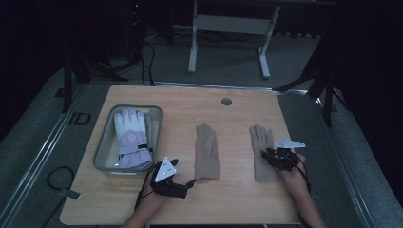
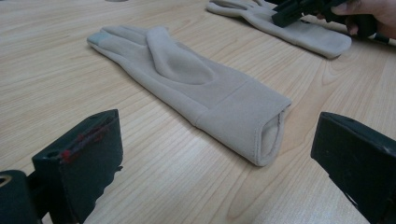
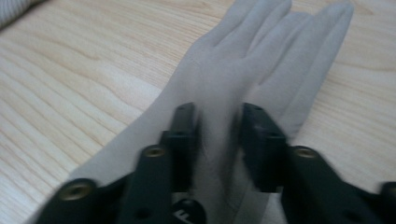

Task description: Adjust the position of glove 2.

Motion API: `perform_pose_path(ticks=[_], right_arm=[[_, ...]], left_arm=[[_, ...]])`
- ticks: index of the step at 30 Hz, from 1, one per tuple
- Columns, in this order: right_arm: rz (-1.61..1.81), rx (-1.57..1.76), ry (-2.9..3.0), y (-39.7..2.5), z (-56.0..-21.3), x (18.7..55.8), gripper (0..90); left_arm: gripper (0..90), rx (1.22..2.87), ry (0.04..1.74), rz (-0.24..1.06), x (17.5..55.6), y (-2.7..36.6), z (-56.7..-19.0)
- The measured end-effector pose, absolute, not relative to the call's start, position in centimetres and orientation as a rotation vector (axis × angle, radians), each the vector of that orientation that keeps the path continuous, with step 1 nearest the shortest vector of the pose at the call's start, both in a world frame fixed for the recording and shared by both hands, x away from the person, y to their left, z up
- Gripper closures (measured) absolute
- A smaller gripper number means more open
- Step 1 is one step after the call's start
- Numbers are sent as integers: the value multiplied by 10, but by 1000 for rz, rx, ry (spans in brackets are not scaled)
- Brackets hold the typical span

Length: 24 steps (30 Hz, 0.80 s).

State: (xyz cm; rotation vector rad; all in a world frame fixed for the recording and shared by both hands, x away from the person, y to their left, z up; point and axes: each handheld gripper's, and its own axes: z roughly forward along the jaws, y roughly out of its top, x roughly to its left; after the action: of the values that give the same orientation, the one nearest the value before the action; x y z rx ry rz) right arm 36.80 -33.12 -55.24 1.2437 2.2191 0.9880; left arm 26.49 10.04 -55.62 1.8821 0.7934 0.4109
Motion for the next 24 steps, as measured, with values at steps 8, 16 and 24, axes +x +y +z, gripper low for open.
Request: perform_pose_path(ticks=[8, 16, 24], right_arm=[[946, 1354, 2127, -322, -548, 365, 811], [965, 1408, 2030, -309, -520, 362, 816], [1023, 1435, 1948, -299, -492, 361, 816]], left_arm=[[24, 1883, 793, 411, 265, 100, -556], [24, 1880, 792, 410, 264, 101, -556], [24, 1882, 793, 409, 264, 101, -556]])
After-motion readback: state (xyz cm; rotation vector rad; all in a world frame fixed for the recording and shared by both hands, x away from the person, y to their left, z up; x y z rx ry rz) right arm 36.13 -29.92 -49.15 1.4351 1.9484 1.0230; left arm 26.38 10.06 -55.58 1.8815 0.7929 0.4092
